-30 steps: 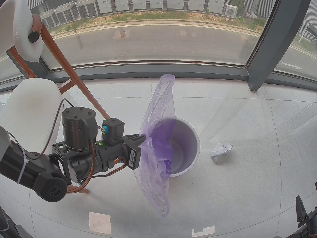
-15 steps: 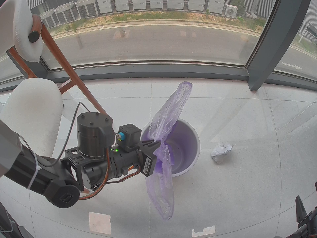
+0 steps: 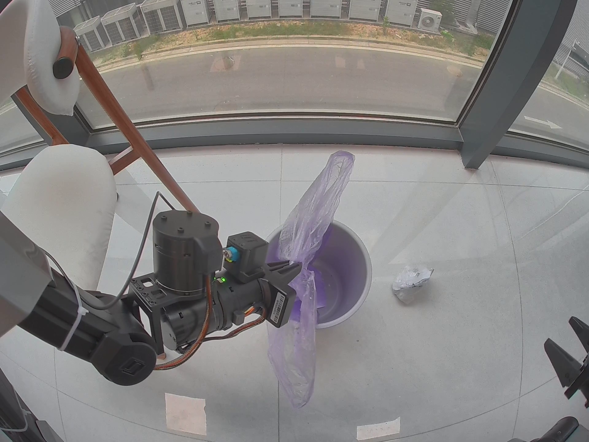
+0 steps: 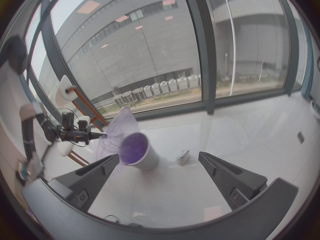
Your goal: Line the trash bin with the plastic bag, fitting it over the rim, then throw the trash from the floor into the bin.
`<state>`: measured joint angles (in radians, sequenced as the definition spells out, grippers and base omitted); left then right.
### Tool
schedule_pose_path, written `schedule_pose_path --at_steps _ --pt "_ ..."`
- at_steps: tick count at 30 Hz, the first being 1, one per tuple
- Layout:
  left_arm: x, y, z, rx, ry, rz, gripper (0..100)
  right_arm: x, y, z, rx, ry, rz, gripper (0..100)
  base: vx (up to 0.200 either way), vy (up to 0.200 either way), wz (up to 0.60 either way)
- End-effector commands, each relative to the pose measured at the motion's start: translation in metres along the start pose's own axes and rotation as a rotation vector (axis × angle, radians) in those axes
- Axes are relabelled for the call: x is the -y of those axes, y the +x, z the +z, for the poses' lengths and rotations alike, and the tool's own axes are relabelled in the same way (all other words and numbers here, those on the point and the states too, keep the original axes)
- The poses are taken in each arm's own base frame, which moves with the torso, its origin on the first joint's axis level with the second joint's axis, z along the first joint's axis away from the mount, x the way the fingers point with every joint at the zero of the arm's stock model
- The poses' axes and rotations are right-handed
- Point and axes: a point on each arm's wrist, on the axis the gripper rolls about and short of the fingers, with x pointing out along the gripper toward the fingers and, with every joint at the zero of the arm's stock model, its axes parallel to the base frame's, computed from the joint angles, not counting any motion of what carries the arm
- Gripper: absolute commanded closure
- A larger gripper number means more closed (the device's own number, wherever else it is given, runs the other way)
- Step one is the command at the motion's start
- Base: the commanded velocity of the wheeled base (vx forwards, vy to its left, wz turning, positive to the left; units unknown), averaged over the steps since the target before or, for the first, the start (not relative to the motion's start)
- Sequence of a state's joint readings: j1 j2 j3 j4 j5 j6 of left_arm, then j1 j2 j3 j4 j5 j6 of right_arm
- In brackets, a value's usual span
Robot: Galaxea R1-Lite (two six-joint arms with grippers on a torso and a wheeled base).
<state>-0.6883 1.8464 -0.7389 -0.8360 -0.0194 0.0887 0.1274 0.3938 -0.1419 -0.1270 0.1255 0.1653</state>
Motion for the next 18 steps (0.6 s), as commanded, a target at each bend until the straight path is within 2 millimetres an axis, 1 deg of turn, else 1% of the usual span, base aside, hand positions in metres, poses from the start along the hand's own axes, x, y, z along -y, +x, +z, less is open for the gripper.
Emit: schedule_pose_path --at_steps 1,3,4,5,7,8,9,11,12,13,18 --pt "0.0 0.003 0.0 0.001 -0.002 0.008 100 -0.021 0.099 0.068 -0.339 0.325 0.204 0 0.0 0.0 0.0" --pt "0.001 0.004 -0.001 -0.002 -0.001 0.005 100 -0.025 0.118 0.074 -0.375 0.34 0.206 0 0.0 0.0 0.0" --pt "0.002 0.004 -0.001 -0.003 -0.001 0.004 100 -0.026 0.121 0.074 -0.383 0.344 0.209 0 0.0 0.0 0.0" --pt "0.005 0.006 -0.003 -0.01 0.0 -0.004 100 -0.032 0.135 0.073 -0.429 0.371 0.218 0 0.0 0.0 0.0" --pt "0.006 0.007 -0.002 -0.006 0.001 -0.007 100 -0.041 0.148 0.07 -0.488 0.401 0.237 0 0.0 0.0 0.0" --pt "0.006 0.008 -0.002 -0.007 0.001 -0.007 100 -0.043 0.15 0.07 -0.499 0.406 0.243 0 0.0 0.0 0.0" --pt "0.007 0.009 -0.004 -0.012 0.001 -0.009 100 -0.053 0.157 0.067 -0.541 0.424 0.266 0 0.0 0.0 0.0" --pt "0.007 0.009 -0.004 -0.012 0.001 -0.009 100 -0.054 0.158 0.067 -0.543 0.425 0.269 0 0.0 0.0 0.0" --pt "0.008 0.01 -0.006 -0.019 0.005 -0.013 100 -0.069 0.174 0.063 -0.601 0.438 0.297 0 0.0 0.0 0.0" --pt "0.008 0.01 -0.006 -0.022 0.008 -0.014 100 -0.073 0.181 0.063 -0.612 0.438 0.301 0 0.0 0.0 0.0" --pt "0.01 0.012 -0.009 -0.029 0.009 -0.018 100 -0.081 0.205 0.064 -0.615 0.428 0.306 0 0.0 0.0 0.0"
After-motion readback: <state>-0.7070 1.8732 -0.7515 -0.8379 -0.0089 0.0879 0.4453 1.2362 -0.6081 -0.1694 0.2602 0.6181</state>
